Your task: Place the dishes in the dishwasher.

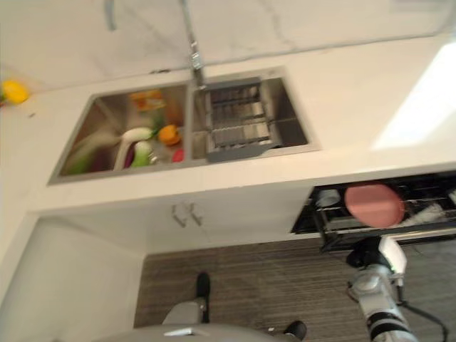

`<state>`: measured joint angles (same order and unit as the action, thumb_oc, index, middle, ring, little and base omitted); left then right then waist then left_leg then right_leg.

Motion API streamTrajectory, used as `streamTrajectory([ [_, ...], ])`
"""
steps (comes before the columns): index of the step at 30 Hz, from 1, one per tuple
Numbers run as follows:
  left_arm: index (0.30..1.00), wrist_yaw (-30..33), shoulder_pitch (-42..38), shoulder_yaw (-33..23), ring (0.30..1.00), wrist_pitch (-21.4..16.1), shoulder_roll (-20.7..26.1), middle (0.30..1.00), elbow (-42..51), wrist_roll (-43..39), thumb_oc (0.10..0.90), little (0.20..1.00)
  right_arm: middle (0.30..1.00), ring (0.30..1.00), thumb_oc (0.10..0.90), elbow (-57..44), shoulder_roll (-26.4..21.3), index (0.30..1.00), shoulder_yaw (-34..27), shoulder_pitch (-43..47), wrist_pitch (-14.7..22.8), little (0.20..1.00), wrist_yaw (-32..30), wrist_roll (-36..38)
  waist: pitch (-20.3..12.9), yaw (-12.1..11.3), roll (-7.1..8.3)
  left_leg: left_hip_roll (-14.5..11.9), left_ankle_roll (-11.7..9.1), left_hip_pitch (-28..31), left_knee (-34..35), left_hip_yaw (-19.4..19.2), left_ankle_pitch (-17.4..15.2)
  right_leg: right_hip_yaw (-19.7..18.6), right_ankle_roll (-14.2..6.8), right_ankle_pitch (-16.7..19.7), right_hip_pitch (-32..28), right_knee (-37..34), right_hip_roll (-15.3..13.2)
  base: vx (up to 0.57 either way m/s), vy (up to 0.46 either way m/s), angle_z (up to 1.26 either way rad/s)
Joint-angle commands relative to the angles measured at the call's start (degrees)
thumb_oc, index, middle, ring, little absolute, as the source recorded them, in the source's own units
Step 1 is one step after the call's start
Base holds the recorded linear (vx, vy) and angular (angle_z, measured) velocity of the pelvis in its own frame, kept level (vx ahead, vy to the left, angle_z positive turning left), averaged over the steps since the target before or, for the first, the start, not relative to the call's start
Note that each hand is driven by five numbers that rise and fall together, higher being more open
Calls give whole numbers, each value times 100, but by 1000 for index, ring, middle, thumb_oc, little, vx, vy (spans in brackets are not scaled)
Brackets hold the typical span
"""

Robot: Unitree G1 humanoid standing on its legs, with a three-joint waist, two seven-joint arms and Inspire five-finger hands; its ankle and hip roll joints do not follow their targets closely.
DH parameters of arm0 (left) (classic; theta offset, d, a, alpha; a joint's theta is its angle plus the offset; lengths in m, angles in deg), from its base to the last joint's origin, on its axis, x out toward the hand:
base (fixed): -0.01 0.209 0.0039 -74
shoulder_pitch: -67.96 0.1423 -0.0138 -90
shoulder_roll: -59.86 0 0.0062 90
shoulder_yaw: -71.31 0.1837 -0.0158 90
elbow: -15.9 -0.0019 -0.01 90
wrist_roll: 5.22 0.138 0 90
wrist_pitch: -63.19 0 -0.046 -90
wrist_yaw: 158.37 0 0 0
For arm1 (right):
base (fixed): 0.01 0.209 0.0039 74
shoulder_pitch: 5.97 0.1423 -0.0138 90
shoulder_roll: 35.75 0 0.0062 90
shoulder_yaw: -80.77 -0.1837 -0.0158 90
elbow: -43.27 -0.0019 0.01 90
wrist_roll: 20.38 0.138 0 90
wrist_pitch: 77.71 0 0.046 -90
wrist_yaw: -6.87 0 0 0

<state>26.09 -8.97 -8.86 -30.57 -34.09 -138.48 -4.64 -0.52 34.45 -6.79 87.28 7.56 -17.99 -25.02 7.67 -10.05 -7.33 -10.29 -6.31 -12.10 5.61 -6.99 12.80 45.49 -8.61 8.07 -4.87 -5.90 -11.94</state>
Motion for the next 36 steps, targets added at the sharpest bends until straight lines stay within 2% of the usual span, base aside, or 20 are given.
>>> streamTrajectory([
  [1,900,107,-680,234,900,-7,380,900,-234,-64,800,900,300,300,400,-385,-719,300,36,2031,992,300,-245,-460,254,-219,152,-180,-321,191,-131,-77,-520,125,-205,-538,-211,172,-506,-51,-32,121],
  [3,900,124,-699,242,900,-19,388,900,-253,-99,800,900,300,300,400,-247,-828,300,134,2226,1010,300,-246,-430,291,-257,122,-174,-339,98,-128,-30,-473,202,-217,-520,-176,177,-524,-45,-27,68],
  [4,900,157,-710,255,900,-29,422,900,-312,-141,800,900,300,300,400,-160,-947,300,229,2452,1007,300,-242,-407,340,-367,77,-156,-363,-5,-120,14,-427,278,-229,-506,-144,193,-549,-50,-19,21],
  [6,900,189,-731,274,900,-48,413,900,-352,-191,800,900,300,300,400,12,-1045,300,409,2756,1030,300,-244,-380,414,-414,-9,-147,-380,-109,-114,66,-369,369,-239,-504,-99,244,-593,-53,-6,13],
  [10,900,235,-729,245,900,-72,397,900,-341,-306,800,900,300,300,400,114,-987,300,654,3003,1040,300,-254,-417,470,-480,-70,-131,-389,-184,-106,89,-315,435,-242,-501,-72,271,-634,-12,-5,17],
  [12,900,207,-739,214,900,-76,350,900,-325,-399,800,900,300,300,400,128,-784,300,782,2995,1030,300,-233,-468,477,-491,-95,-125,-389,-222,-100,109,-302,486,-241,-497,-73,290,-657,2,-32,7],
  [13,900,183,-743,196,900,-69,331,900,-332,-426,800,900,338,338,425,160,-689,338,819,2951,1031,338,-198,-469,467,-477,-95,-128,-385,-225,-99,104,-302,496,-237,-501,-68,299,-657,21,-32,6],
  [14,900,175,-737,176,900,-80,322,900,-317,-469,800,900,599,599,599,212,-582,599,849,2904,1034,599,-164,-449,455,-458,-88,-137,-390,-239,-99,100,-293,500,-237,-507,-58,305,-655,17,-19,4],
  [15,900,176,-741,160,900,-82,301,900,-299,-494,800,900,900,900,800,318,-486,900,855,2826,1024,900,-120,-411,456,-452,-93,-148,-394,-248,-101,92,-283,514,-234,-511,-59,306,-651,0,0,0],
  [20,900,181,-780,-223,900,-17,193,900,-359,-712,800,900,900,900,800,578,393,900,710,1860,1079,900,95,-62,344,-270,-9,-270,-406,-167,-101,-9,-309,433,-149,-587,-64,251,-510,21,-41,1],
  [24,900,89,-792,-526,900,22,159,900,-527,-745,800,900,900,900,800,845,1141,900,676,815,1064,900,387,30,199,3,166,-496,-445,35,-117,-214,-347,209,-52,-700,-73,175,-294,47,-51,2],
  [29,900,39,-905,-669,900,115,145,900,-870,-607,800,900,900,900,800,1540,1631,900,848,49,974,900,809,-3,43,287,340,-725,-466,380,-132,-516,-413,-202,46,-829,7,155,-58,43,-24,-39],
  [32,900,93,-997,-525,900,217,118,900,-1152,-263,800,900,900,900,800,2208,1855,900,826,-221,863,900,1059,164,-72,485,423,-882,-497,589,-137,-735,-423,-499,107,-883,83,147,97,18,-23,-55],
  [36,900,18,-1088,-448,900,308,40,900,-1373,-145,800,900,900,900,800,2874,1994,900,652,-302,719,900,1245,393,-188,583,440,-1051,-547,787,-135,-901,-416,-730,170,-962,99,132,258,20,-62,-65],
])
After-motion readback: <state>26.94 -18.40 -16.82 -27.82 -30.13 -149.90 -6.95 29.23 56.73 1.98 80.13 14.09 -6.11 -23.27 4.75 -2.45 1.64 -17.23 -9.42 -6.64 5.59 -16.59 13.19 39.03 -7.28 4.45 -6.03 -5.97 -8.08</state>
